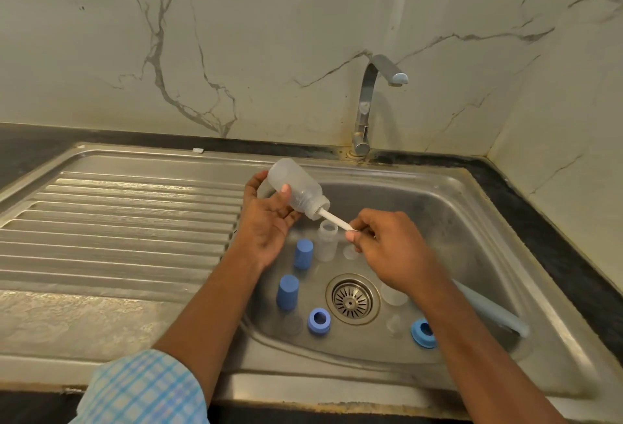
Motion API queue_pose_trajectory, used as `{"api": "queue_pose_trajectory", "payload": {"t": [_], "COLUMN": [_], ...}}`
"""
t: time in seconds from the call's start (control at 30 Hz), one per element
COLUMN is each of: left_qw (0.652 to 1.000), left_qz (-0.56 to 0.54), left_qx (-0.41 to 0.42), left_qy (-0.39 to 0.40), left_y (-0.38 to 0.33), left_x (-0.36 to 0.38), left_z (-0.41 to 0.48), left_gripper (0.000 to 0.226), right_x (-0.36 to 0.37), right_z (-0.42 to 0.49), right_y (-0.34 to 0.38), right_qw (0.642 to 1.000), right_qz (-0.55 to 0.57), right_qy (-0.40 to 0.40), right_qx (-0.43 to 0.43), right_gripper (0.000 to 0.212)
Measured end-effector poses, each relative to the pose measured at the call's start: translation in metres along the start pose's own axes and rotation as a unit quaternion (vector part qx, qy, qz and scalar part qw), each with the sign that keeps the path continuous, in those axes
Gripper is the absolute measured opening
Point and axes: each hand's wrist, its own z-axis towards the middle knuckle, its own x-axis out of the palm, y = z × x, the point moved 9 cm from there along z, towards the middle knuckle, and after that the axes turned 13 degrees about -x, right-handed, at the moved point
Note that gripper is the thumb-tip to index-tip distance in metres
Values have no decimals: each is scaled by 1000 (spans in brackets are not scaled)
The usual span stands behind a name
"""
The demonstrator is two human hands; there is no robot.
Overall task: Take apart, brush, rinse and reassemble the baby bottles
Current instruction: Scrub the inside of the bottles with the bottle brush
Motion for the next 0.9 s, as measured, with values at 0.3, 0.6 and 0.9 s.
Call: {"api": "queue_pose_trajectory", "payload": {"t": [0.3,0.6,0.9], "left_qw": [990,992,994], "left_qz": [-62,26,78], "left_qx": [-9,-65,-3], "left_qy": [123,101,-78], "left_y": [-4,36,26], "left_x": [14,38,11], "left_z": [1,-13,-12], "left_gripper": [47,59,76], "right_x": [3,9,1], "right_z": [-15,-5,2], "right_y": [-7,-13,10], "right_qw": [986,998,991], "right_qz": [148,49,-131], "right_qy": [75,15,-22], "right_qx": [23,38,-3], "right_gripper": [28,30,12]}}
